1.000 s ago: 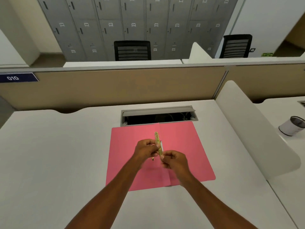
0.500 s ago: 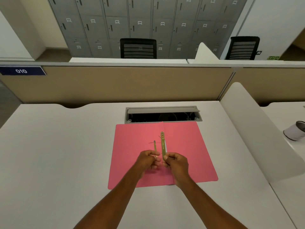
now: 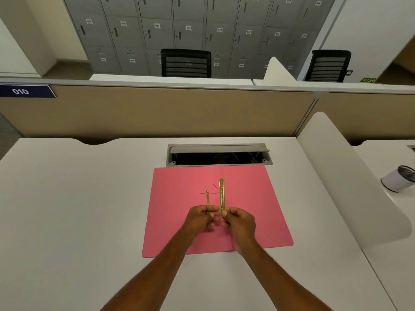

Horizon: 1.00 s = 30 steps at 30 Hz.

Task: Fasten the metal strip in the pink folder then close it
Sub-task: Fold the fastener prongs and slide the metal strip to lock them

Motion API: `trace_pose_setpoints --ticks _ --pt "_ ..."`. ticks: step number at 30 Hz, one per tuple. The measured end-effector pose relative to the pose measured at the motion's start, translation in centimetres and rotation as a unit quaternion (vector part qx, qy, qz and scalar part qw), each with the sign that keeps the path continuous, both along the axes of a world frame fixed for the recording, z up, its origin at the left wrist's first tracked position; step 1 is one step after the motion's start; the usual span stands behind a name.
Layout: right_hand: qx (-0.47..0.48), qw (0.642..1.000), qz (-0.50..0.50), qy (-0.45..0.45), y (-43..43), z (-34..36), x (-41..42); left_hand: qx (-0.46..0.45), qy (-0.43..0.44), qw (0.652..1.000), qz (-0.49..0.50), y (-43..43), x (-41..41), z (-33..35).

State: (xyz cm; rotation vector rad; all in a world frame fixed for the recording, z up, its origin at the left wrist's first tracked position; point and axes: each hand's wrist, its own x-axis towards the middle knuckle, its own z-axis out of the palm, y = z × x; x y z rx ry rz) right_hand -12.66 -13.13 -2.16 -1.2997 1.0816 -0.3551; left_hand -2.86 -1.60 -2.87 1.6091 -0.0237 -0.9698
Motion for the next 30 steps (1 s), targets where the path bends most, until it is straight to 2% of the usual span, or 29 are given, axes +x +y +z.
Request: trace_pose_setpoints --ticks 19,30 --pt "-0.085 0.993 0.021 0.074 0.1 0.4 1.0 -0.004 0.005 1.0 -0.013 -0.7 -0.2 0.1" --pt "-0.081 0.99 0.006 0.116 -0.2 0.7 1.0 -0.014 0.037 0.999 0.011 -1.3 -0.7 1.0"
